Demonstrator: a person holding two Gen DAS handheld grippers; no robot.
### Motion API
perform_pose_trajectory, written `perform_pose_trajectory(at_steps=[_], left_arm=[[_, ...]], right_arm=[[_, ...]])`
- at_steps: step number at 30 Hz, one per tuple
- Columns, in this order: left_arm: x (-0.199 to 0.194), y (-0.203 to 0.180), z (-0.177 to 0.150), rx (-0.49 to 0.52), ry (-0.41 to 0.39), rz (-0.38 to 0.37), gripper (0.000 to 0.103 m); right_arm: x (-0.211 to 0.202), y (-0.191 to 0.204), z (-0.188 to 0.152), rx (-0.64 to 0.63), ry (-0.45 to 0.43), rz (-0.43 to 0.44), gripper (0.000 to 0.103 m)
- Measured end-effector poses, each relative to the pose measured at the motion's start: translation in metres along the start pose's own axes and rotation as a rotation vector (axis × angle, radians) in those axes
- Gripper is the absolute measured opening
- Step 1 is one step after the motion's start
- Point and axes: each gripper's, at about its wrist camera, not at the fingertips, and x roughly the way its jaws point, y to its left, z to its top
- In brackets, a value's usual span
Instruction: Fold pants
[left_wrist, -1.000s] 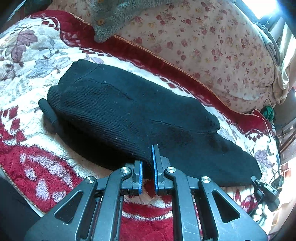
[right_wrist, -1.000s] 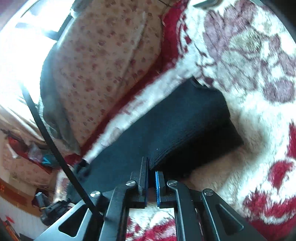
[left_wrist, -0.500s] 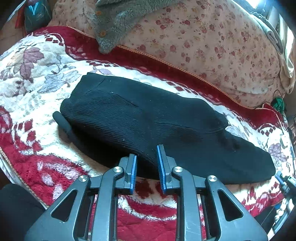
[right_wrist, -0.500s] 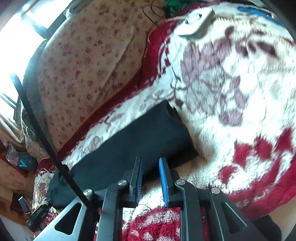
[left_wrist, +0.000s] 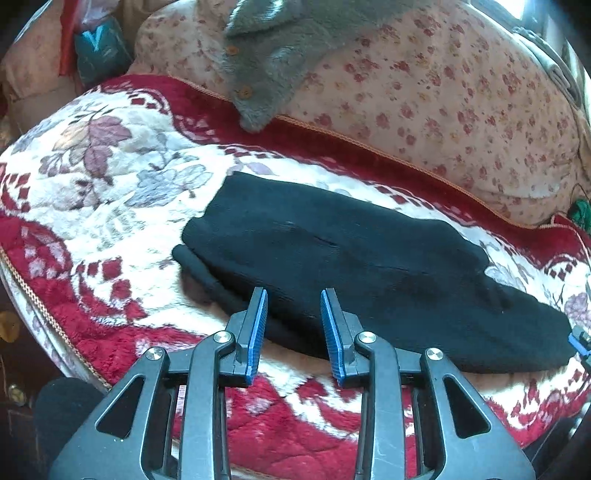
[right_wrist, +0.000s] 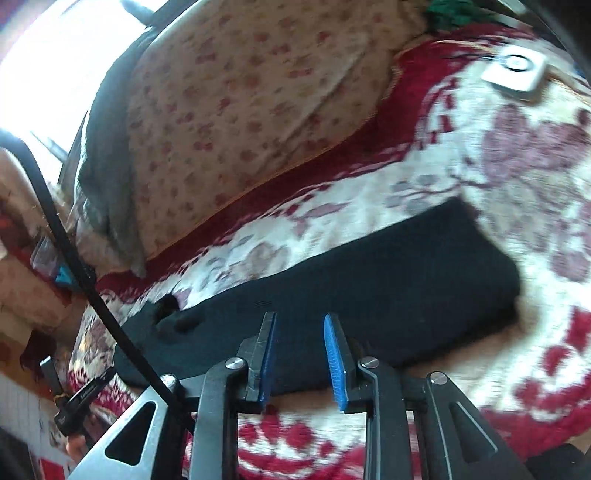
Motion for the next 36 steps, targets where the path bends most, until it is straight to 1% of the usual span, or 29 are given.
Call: perform_pose_trajectory(at_steps=[5, 10, 12, 13, 14, 16, 18, 21, 23, 26, 29, 33, 36], left_arm=[[-0.001, 0.025, 0.004, -0.062, 0.006, -0.005, 0.029], [-0.004, 0.046, 0.006, -0.123, 0.008, -0.043, 0.029], [-0.003, 0.054, 0.008, -0.150, 0.017, -0.089, 0.038], [-0.004, 0.058, 0.009, -0.167, 0.012, -0.107, 0.049], [-0.004, 0.061, 0.010, -0.187, 0.003, -0.127, 0.057], [-0.004, 0.066, 0.013, -0.212, 0.000, -0.164, 0.061], [0.001, 0.069, 0.016, -0.231, 0.011, -0.190, 0.061], [0.012, 0.069, 0.020, -0.245, 0.041, -0.191, 0.061], [0.020, 0.066, 0.022, -0.250, 0.066, -0.213, 0.061], [0.025, 0.060, 0.020, -0.250, 0.071, -0.246, 0.061], [0.034, 0.053, 0.021, -0.244, 0.083, -0.264, 0.061], [0.050, 0.052, 0.025, -0.271, 0.120, -0.283, 0.061], [0.051, 0.058, 0.024, -0.290, 0.116, -0.308, 0.061]], right_arm=[[0.029, 0.040, -0.001, -0.074, 0.054, 0.047, 0.026], [0.060, 0.079, -0.006, -0.167, 0.113, 0.083, 0.028], [0.074, 0.096, -0.008, -0.195, 0.136, 0.108, 0.029], [0.081, 0.105, -0.008, -0.209, 0.147, 0.123, 0.029], [0.087, 0.113, -0.009, -0.226, 0.159, 0.134, 0.029], [0.096, 0.129, -0.010, -0.259, 0.177, 0.154, 0.030], [0.109, 0.148, -0.013, -0.299, 0.204, 0.181, 0.031], [0.127, 0.173, -0.018, -0.340, 0.235, 0.207, 0.031], [0.138, 0.188, -0.021, -0.367, 0.254, 0.227, 0.031], [0.149, 0.203, -0.025, -0.386, 0.277, 0.245, 0.031], [0.156, 0.208, -0.025, -0.387, 0.285, 0.256, 0.031], [0.160, 0.207, -0.023, -0.371, 0.293, 0.255, 0.032], [0.159, 0.204, -0.021, -0.364, 0.292, 0.257, 0.032]])
